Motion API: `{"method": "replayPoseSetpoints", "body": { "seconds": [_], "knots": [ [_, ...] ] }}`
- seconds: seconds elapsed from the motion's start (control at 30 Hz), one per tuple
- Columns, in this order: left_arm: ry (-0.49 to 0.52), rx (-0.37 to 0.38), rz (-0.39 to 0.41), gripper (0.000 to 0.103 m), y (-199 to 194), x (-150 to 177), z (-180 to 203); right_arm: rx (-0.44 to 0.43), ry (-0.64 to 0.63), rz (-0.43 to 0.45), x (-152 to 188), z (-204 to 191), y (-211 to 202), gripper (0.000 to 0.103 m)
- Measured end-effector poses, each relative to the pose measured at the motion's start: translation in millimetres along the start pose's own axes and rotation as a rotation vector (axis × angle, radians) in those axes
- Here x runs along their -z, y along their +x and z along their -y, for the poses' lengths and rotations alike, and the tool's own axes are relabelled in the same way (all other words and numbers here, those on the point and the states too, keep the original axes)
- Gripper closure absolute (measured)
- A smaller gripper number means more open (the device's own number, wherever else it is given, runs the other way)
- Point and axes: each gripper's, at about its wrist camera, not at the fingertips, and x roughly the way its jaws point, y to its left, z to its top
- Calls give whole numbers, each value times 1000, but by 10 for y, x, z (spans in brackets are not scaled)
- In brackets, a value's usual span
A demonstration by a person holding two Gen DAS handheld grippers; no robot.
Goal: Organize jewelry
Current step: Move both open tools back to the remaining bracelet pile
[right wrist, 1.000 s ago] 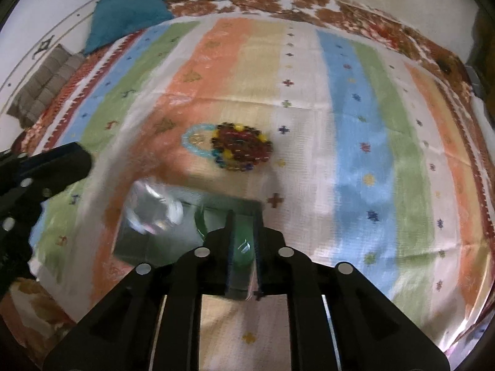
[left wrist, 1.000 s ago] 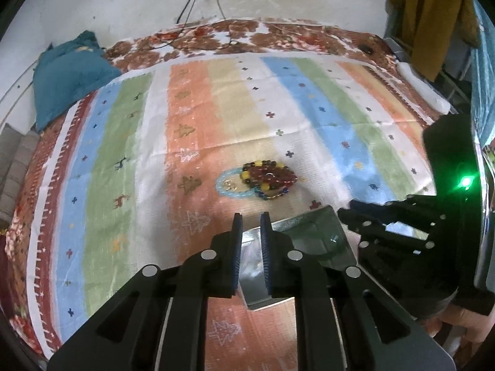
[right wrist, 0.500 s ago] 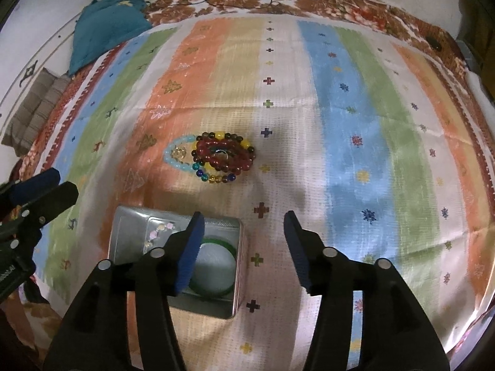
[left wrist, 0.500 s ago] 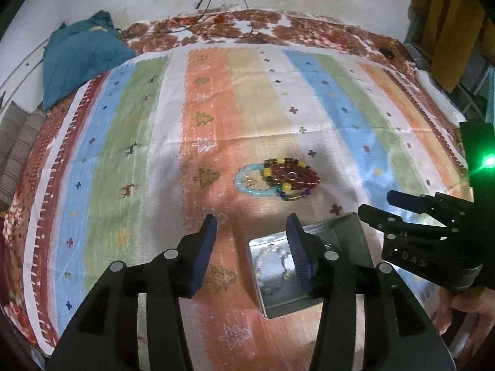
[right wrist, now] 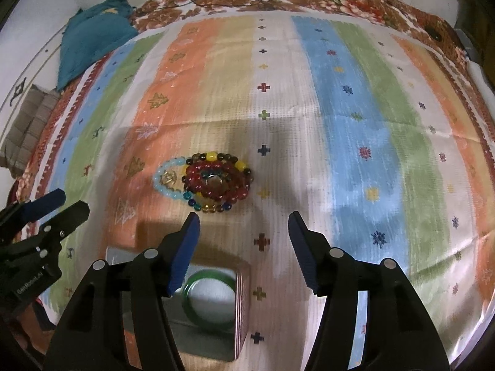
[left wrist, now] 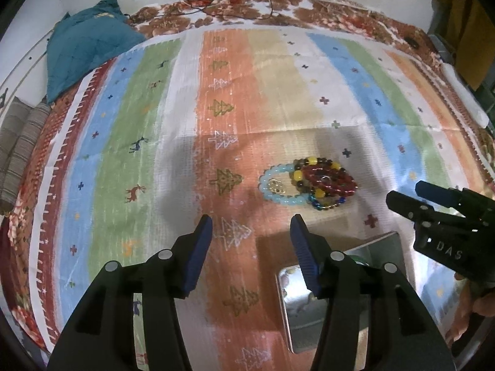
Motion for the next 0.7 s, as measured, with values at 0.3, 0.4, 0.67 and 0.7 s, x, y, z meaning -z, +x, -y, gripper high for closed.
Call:
{"method": "replayPoseSetpoints", "body": {
  "seconds": [0.3,0.4,0.67,0.7],
  "knots": [
    [19,-29,-23,48,206,-119,2,17,-15,-23,-111,-10,189,39],
    [13,-18,-38,48,293,-148,-22,24,-23,-26,-144,-18,226,39],
    [14,-8,-46,48,441,-265,-16,29,-39,-49,-217,-60,372,39],
    [22,-5,-49,48,464,-284,-4,25,-41,-55,-217,-65,391,39]
  ]
}}
